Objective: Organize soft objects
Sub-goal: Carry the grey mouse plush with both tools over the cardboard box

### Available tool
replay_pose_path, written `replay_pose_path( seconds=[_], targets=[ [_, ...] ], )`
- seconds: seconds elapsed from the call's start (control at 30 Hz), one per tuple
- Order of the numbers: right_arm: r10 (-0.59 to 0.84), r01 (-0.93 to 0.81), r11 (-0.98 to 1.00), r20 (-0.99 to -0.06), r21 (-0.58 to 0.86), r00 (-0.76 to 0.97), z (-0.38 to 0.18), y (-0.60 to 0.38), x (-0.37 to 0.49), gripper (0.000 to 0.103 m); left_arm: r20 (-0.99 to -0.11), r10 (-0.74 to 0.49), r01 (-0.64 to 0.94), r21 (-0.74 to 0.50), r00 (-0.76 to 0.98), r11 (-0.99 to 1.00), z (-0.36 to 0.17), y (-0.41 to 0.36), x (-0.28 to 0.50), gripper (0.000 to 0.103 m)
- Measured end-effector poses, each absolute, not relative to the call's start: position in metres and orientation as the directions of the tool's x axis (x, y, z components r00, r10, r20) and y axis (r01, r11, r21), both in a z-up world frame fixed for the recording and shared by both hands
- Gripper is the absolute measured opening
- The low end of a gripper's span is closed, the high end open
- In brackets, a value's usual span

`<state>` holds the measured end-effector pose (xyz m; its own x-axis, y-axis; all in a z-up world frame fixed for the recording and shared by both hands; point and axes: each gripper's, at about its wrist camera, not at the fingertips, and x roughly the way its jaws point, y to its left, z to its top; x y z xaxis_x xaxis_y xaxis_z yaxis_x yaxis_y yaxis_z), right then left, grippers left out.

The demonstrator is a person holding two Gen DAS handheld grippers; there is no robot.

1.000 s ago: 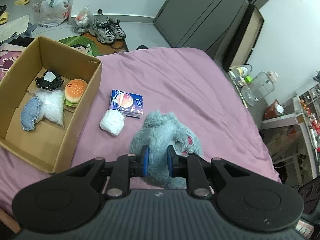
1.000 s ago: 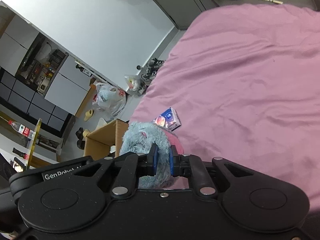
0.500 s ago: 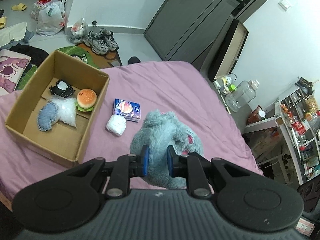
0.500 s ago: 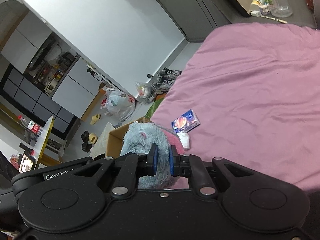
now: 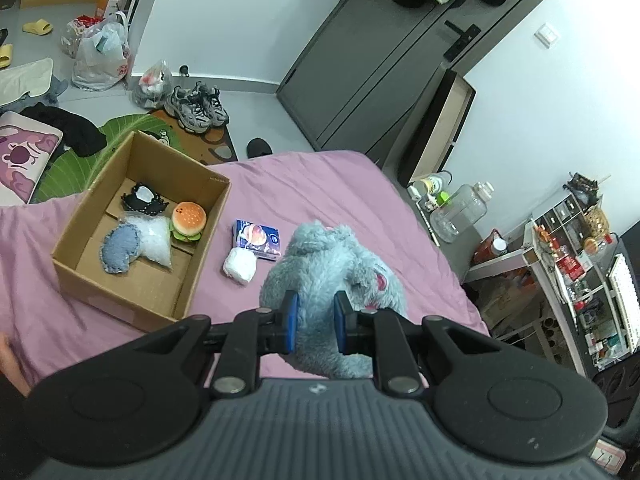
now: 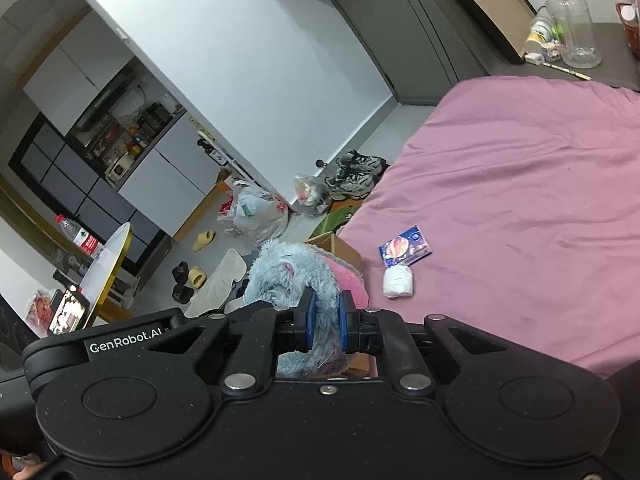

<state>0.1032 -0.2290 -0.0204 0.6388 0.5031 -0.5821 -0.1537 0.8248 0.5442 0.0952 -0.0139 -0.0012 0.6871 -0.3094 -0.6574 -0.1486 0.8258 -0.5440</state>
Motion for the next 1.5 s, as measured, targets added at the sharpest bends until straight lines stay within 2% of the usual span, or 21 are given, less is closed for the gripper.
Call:
replay_pose_path(
  seconds=[1.03, 1.5],
  targets=[
    [0.529, -0.250, 0.829, -0.556, 0.501, 0.641, -0.001, -0.167, 0.067, 0.012, -0.594, -0.299, -0.142, -0.582, 0.747, 0.801, 0.022, 0.059, 0.045, 0.018],
    [0.552, -0.250, 0.817, -0.576, 0.520, 0.603, -0.018, -0.141, 0.085, 0.012, -0.620, -0.277, -0.178, -0.569, 0.734, 0.803, 0.003, 0.089, 0.061, 0.017]
  ],
)
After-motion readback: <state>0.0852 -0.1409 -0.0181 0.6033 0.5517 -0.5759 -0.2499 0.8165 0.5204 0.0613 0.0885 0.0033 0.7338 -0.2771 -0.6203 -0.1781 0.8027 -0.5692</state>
